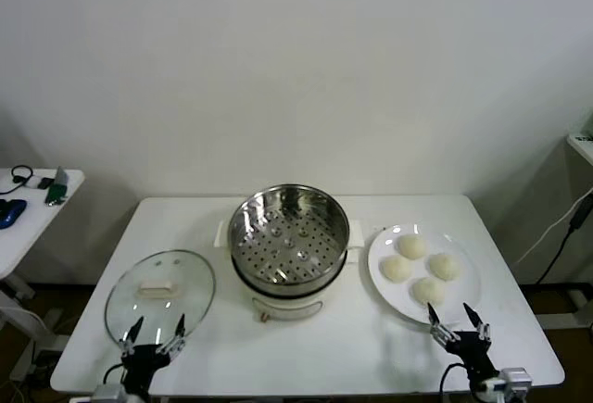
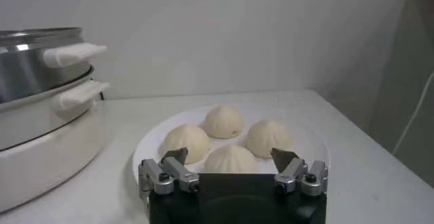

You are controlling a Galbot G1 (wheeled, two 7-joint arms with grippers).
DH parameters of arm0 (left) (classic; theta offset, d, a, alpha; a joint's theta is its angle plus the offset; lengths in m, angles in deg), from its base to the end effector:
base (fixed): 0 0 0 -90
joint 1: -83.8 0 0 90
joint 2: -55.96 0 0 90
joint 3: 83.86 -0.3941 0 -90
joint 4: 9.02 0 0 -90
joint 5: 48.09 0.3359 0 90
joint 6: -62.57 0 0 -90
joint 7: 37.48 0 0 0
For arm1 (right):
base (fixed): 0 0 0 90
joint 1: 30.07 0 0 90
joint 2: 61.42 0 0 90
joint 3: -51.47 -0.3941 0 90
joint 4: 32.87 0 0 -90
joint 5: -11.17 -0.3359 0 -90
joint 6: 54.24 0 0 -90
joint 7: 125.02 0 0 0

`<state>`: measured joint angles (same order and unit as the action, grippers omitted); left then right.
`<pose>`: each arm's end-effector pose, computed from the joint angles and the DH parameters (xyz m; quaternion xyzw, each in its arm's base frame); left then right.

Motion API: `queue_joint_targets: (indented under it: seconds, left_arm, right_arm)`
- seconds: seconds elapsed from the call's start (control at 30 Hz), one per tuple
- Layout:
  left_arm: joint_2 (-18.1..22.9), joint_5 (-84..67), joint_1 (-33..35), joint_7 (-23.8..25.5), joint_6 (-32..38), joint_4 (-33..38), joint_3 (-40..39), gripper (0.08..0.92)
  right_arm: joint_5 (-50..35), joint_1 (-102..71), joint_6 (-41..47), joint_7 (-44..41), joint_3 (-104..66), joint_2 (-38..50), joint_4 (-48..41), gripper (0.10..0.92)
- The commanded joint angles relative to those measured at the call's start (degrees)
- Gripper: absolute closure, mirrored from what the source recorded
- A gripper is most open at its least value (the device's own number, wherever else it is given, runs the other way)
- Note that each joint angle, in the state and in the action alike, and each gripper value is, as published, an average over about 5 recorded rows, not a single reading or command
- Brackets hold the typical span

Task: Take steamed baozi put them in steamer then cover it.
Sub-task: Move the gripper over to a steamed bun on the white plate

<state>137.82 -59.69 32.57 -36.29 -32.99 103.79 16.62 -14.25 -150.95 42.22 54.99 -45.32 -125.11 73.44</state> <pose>0.0788 0.0931 -0.3881 0.0452 -0.9836 -0.0028 0.1745 0.1455 -0.1670 -0.3804 0.0121 -0.9850 0.0138 0.1714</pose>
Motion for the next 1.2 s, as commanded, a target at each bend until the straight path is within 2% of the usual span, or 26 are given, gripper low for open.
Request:
queue_joint_targets:
  seconds: [0.03,0.17,0.27,0.47,0.6,0.7,0.87,1.03,1.2]
  left_arm:
    - [-0.5,0.0,-0.2,0.2,0.0,0.2,-0.3,0.177]
    - [-0.7,0.0,-0.6,0.3,0.1,-0.2,-0.5,0.177]
    - [-0.9,0.1,-0.8,0.4,0.1,-0.2,-0.8,0.177]
    - [-1.0,0.2,-0.8,0.7,0.1,0.4,-0.9,0.177]
    - [-1.0,0.2,-0.7,0.8,0.2,0.7,-0.8,0.177]
    - [-1.1,0.2,-0.7,0.9,0.4,0.7,-0.8,0.177]
    - [-1.1,0.3,-0.9,1.0,0.6,0.6,-1.0,0.177]
    - [-1.0,0.3,-1.2,1.3,0.7,0.4,-0.9,0.177]
    - [-0.6,0.2,-1.2,1.3,1.0,0.3,-0.9,0.177]
  right_arm:
    - [1.0,14.8,14.9,1.4,1.0,10.2,-2.0,0.202]
    - [0.4,30.2,19.4,0.6,10.2,19.0,-9.1,0.203]
    - [1.9,43.8,19.8,-4.9,22.2,25.4,-16.3,0.203]
    - [8.4,67.7,19.4,-24.4,51.5,36.0,-25.3,0.203]
    - [14.7,84.4,12.9,-41.2,70.9,40.0,-30.3,0.203]
    - [18.5,97.9,5.7,-51.8,85.1,39.8,-35.7,0.203]
    - [19.0,113.9,-2.7,-62.9,102.8,33.4,-45.8,0.203]
    - [14.7,120.0,-3.6,-68.5,113.3,25.1,-51.5,0.203]
    - [14.1,118.5,-3.6,-69.1,116.6,18.0,-55.4,0.203]
